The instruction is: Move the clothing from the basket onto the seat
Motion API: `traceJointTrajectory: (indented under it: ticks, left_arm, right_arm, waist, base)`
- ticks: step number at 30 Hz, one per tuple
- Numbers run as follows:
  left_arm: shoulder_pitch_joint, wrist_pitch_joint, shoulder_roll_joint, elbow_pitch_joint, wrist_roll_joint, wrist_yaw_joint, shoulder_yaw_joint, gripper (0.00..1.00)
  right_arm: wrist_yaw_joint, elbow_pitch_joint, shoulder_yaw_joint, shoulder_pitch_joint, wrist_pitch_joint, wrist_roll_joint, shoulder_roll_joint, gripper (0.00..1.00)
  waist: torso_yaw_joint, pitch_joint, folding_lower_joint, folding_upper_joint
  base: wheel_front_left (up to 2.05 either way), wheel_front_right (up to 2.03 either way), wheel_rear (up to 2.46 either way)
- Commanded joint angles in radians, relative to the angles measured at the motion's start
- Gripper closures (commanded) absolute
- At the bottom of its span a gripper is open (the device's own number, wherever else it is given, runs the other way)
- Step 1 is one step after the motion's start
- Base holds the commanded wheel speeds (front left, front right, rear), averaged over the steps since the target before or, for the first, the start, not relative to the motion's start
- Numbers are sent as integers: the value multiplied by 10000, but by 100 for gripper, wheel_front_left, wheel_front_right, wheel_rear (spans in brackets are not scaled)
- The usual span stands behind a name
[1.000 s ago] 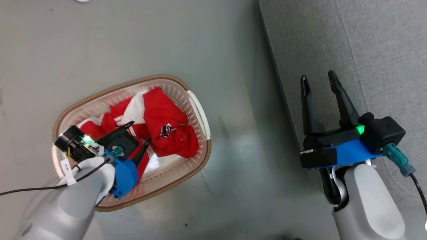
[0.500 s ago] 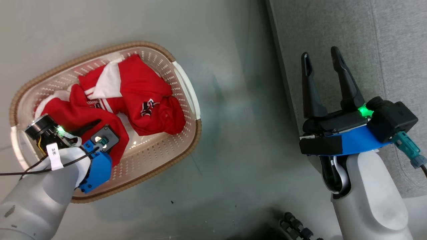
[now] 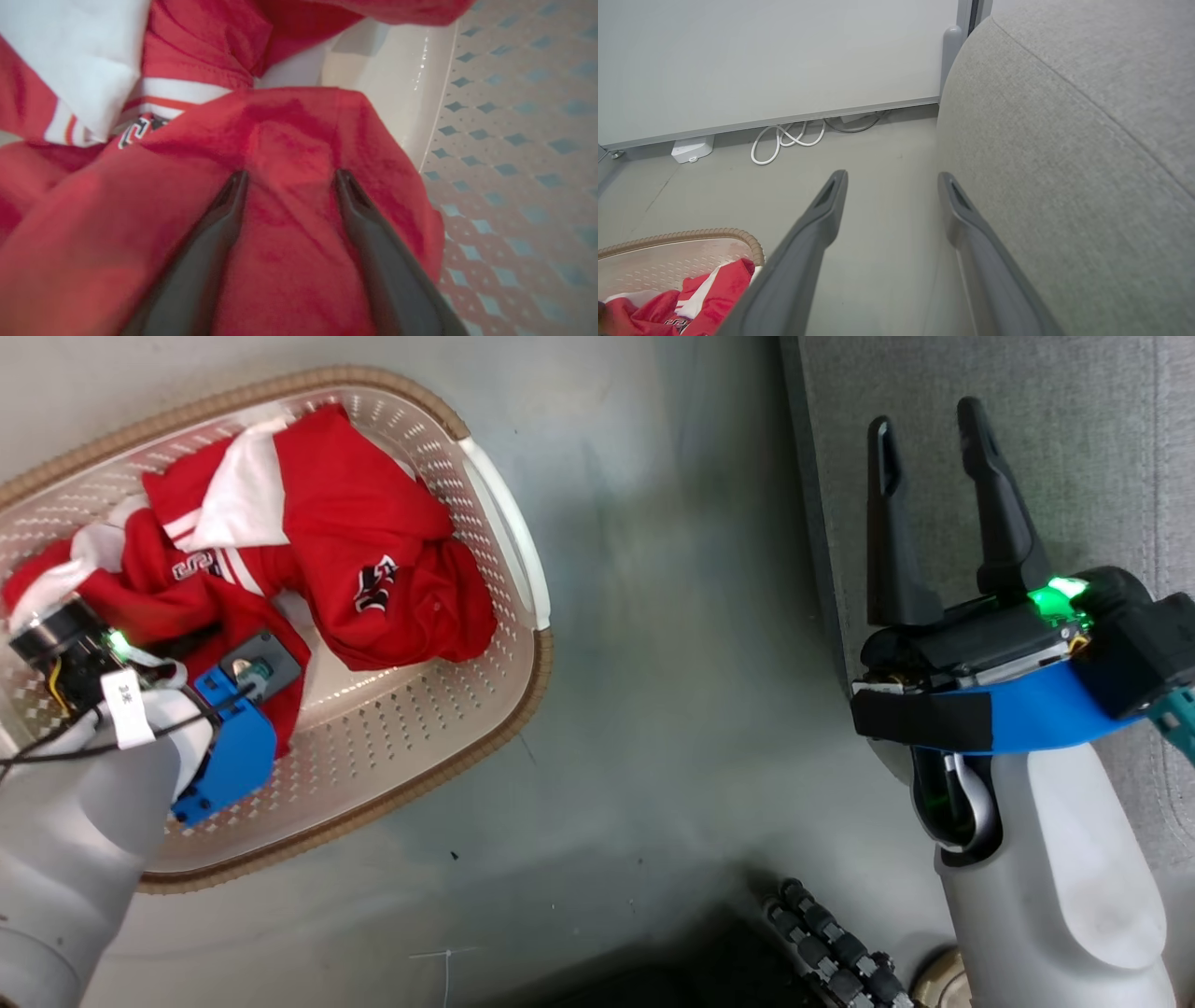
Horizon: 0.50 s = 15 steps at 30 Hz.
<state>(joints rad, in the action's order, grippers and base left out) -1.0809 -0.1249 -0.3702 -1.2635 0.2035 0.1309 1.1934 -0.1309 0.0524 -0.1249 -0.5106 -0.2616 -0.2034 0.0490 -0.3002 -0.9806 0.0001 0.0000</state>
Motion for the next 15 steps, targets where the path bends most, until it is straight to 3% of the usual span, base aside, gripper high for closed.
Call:
traceJointTrajectory:
  ticks: [1, 14, 15]
  left_arm:
    - [-188, 79, -137, -68, 68, -8, 25, 0]
    - [-724, 1192, -239, -248, 120, -8, 545, 0]
    - [-738, 1228, -216, -251, 129, -8, 573, 26]
  right_arm:
    - [3, -107, 25, -95, -53, -26, 24, 0]
    - [3, -663, 349, -106, -53, -38, 24, 0]
    - [3, -660, 370, -115, -53, -44, 24, 0]
  waist:
    - [-92, -222, -1, 0]
    - [-189, -762, -1, 0]
    - [-186, -766, -1, 0]
  base:
    - [0, 0, 0]
    - [0, 0, 0]
    - [0, 0, 0]
